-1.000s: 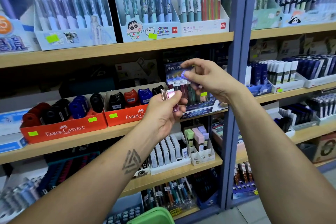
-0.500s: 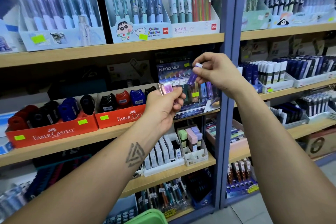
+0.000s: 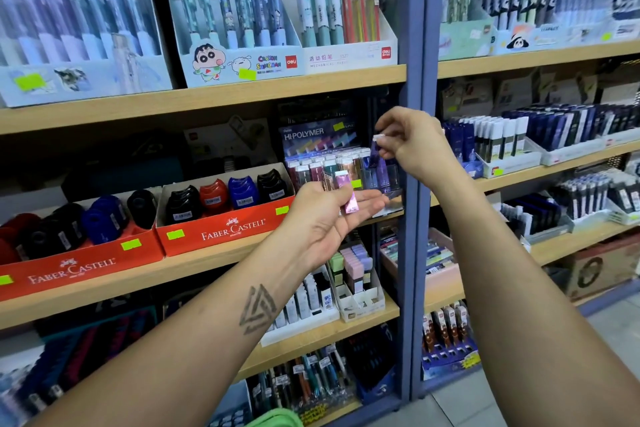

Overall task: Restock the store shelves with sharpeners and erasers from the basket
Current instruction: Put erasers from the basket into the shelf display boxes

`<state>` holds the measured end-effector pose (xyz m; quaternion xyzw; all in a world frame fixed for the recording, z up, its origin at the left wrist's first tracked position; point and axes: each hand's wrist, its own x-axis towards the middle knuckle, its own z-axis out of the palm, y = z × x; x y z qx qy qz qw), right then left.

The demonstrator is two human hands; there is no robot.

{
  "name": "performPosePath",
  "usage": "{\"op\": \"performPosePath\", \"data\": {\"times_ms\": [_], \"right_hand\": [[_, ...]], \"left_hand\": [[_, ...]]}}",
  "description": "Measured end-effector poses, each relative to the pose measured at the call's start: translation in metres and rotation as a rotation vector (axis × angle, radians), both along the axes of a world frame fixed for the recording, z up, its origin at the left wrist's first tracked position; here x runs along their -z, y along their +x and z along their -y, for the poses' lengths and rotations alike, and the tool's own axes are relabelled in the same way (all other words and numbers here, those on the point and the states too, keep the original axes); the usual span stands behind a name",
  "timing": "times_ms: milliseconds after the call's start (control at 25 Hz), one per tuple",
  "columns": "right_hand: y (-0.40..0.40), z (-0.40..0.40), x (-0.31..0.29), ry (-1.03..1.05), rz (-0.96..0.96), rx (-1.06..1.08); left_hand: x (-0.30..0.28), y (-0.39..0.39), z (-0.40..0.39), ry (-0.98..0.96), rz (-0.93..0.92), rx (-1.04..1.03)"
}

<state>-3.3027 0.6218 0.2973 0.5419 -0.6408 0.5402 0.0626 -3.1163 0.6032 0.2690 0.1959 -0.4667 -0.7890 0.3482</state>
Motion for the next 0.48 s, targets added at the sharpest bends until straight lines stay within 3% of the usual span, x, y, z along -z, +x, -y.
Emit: {"op": "performPosePath", "data": {"times_ms": [320,480], "right_hand": [[-0.002,0.0063,0.0002,0.03,-0.063,0.075],[0.0008,0.0058,-0.0008,-0.049,0.026,0.095]], "left_hand": [[0.0044,0.0061,0.0006,-0.031,0.141,-0.041],[0.0068,0.0085,0.0017,-0.01,0.135,-0.055]]}}
